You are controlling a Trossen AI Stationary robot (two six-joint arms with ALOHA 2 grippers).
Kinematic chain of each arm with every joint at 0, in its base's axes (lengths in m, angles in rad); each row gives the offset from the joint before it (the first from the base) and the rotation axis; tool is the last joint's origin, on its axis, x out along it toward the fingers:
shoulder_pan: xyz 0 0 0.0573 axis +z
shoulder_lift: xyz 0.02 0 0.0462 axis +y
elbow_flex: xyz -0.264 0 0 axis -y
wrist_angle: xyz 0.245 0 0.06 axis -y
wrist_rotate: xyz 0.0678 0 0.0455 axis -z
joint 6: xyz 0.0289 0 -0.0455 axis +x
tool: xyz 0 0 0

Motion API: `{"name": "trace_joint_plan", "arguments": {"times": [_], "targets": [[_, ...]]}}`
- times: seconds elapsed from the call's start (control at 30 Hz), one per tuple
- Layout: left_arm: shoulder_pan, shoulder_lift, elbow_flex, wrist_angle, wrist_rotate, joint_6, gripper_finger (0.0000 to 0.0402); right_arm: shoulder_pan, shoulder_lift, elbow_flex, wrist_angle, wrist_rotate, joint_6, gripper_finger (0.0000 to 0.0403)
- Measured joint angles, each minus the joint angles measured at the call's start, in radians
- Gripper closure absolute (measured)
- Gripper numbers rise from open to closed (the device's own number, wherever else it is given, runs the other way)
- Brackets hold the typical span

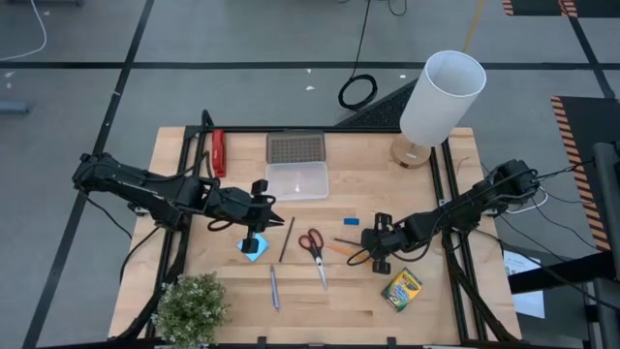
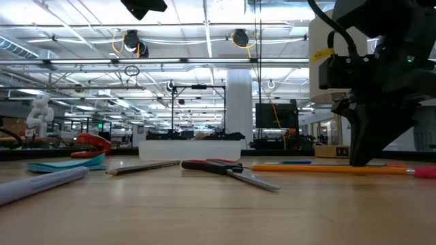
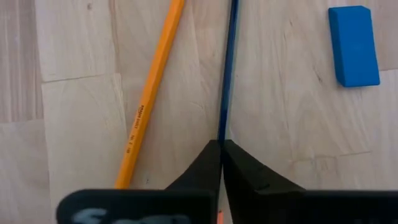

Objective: Pack school essentials
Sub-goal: Put the blue pencil into the black supply box

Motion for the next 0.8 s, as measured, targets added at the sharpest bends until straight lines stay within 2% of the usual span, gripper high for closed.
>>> {"name": "trace_joint_plan", "arguments": {"times": [0.27,0.43,0.6,0.8], "targets": [[0.000,0.000,0.000,0.000,0.000,0.000,0.0366,0.000,0.002,0.000,-0.003,0.000,0.015,0.0339],[0.000,0.000,0.000,0.000,0.000,0.000,0.0366,0.000,0.002,0.000,-0.009,0.000,0.022,0.0322],[0.000,0.000,0.000,0.002,0.000,0.000,0.0366,0.000,0.002,-0.001,-0.037,-0.010,0.048,0.0330],[0.000,0.000,0.000,0.030,0.000,0.007,0.0366,-0.017,-0.004,-0.049,-0.003,-0.035,0.062,0.0369]]}}
